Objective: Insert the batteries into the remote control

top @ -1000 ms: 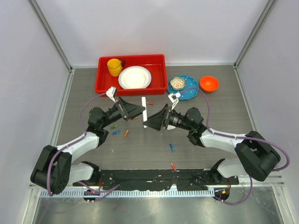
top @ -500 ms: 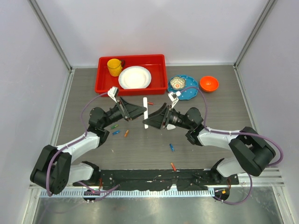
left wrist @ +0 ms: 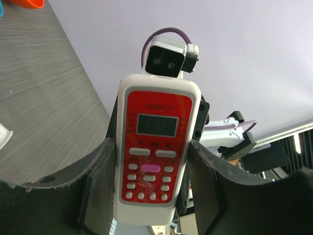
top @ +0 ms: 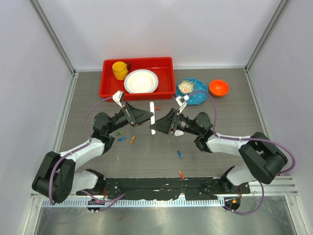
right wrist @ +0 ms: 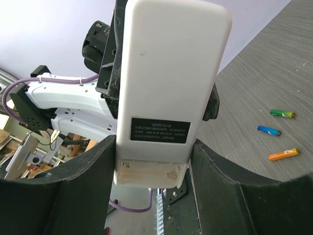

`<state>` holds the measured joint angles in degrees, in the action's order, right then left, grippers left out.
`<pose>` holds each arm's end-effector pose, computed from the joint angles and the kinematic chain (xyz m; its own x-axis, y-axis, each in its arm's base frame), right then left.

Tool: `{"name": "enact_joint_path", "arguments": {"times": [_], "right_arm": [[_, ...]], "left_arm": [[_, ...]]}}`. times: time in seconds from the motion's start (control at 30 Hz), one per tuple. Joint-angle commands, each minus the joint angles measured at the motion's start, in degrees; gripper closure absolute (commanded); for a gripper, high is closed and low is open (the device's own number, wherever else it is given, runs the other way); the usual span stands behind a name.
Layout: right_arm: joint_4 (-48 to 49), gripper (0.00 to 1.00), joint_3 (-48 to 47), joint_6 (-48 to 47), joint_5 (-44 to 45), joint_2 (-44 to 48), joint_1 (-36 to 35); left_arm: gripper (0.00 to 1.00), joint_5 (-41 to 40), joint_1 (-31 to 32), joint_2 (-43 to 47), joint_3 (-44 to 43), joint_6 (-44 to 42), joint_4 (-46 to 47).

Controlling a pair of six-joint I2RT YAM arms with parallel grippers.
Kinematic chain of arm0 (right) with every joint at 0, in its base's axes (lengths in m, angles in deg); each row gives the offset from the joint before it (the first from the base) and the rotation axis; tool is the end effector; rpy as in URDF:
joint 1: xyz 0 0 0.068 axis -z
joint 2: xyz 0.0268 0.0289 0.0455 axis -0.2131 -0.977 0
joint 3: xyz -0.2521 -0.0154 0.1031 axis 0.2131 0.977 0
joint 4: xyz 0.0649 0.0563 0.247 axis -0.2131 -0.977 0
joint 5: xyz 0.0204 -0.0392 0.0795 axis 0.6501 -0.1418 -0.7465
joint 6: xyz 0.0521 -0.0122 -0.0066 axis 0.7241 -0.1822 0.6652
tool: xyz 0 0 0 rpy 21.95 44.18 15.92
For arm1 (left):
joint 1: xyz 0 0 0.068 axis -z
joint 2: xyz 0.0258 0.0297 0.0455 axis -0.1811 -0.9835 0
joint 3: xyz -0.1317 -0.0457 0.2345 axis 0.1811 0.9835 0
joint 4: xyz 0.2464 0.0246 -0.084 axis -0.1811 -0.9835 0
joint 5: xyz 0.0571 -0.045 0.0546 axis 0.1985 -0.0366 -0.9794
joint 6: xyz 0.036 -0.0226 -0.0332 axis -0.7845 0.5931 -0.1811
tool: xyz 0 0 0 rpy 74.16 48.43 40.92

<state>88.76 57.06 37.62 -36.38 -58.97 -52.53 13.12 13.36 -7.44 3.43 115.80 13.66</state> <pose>0.2023 0.1980 0.2460 -0.7010 0.3111 -0.6417 -0.6733 0.0075 0.7393 0.2162 -0.1200 0.2597 -0.8240 -0.4709 -0.3152 0.3688 -0.0234 -0.9292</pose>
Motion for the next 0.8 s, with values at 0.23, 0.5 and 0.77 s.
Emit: {"name": "enact_joint_path", "arguments": {"times": [0.23,0.5,0.77], "right_arm": [[-42.6,0.99,-6.9,-23.8,5.4,16.5,-1.5],[-86.5,0.99,-22.8,-44.3,57.0,12.7,-17.2],[-89.3,0.99,-25.5,-45.8,61.0,12.3,-18.7]], "left_arm": [[0.00,-4.9,-1.3,8.8,-6.0,-11.3,-24.0],[0.00,-22.2,1.6,12.5,-14.8,-26.8,-57.6],[0.00,-26.9,7.2,14.9,-13.8,-26.4,-57.0]]}}
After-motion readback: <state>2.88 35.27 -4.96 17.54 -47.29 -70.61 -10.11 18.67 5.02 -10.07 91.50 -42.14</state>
